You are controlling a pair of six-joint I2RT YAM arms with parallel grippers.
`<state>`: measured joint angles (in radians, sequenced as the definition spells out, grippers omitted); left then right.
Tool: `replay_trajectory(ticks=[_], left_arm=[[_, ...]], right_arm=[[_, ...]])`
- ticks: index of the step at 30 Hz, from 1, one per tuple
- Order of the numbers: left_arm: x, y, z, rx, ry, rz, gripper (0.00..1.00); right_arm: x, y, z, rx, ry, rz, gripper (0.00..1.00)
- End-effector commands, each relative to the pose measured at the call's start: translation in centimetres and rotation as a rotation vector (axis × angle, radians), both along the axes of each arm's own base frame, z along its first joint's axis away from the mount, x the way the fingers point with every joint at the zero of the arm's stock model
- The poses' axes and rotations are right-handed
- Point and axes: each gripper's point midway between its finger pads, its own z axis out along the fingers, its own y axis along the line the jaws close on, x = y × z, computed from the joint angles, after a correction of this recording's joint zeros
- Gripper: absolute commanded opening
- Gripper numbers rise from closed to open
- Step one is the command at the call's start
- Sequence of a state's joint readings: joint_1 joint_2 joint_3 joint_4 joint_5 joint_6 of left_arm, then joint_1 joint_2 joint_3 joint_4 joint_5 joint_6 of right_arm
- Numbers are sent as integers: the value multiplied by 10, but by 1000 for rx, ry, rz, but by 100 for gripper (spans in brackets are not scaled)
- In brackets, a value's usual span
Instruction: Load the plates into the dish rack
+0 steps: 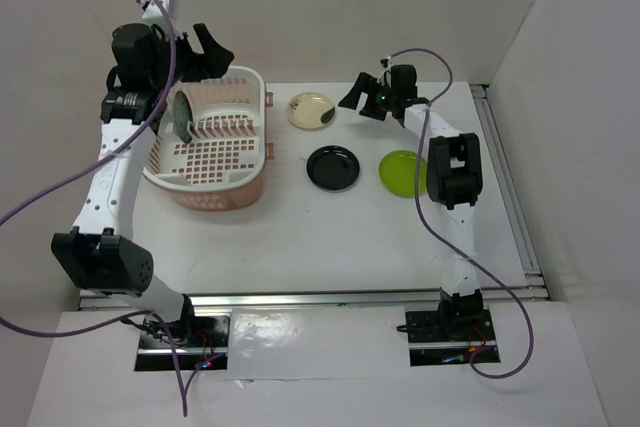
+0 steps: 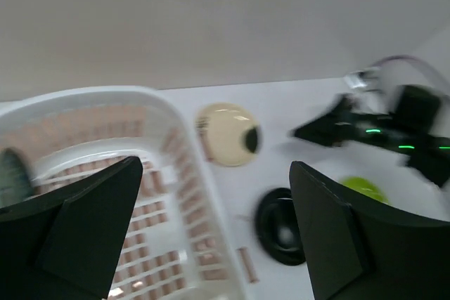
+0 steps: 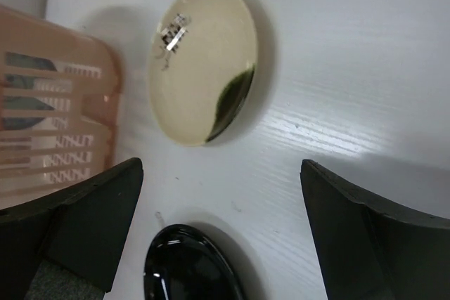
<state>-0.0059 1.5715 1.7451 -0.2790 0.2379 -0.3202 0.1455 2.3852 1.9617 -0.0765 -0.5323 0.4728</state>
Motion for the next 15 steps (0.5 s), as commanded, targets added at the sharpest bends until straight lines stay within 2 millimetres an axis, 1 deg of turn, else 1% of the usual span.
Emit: replay_trajectory(ticks=[1, 2, 3, 4, 5, 6, 7, 8, 9, 11, 12, 13, 14, 15], left_arm=[[-36, -58, 9, -217, 28, -315, 99], [-38, -62, 6, -234, 37, -343, 99], [-46, -69, 9, -255, 37, -386, 99], [-52, -73, 4, -291, 57, -405, 99], [-52, -76, 4, -305, 49, -427, 99], [-56, -79, 4, -326, 50, -445, 99], [-63, -89, -7, -373, 97, -489, 99], [-66, -94, -8, -388, 102, -497, 99], [-67, -98, -12, -400, 111, -504, 99], [-76, -112, -21, -406, 150, -532, 99], [-76, -116, -24, -406, 159, -524, 99], [-80, -124, -30, -407, 197, -498, 99], [-82, -128, -36, -385, 209, -499, 99], [-86, -132, -37, -366, 214, -498, 99]], right_arm=[[-1, 20, -15, -19, 29, 28, 100], [2, 27, -12, -17, 16, 37, 98], [3, 28, -23, -11, 37, 32, 98], [5, 28, -26, -11, 38, 31, 98], [8, 29, -26, -2, 40, 26, 97], [7, 35, -32, -2, 40, 35, 97], [10, 36, -38, 8, 48, 29, 96], [10, 36, -37, 17, 57, 23, 96], [11, 35, -47, 11, 62, 15, 95], [12, 40, -49, 25, 63, -4, 93], [9, 42, -60, 11, 80, -13, 92], [13, 39, -62, 5, 84, -47, 90], [9, 45, -78, -3, 114, -37, 89], [14, 45, -77, 5, 112, -53, 88]])
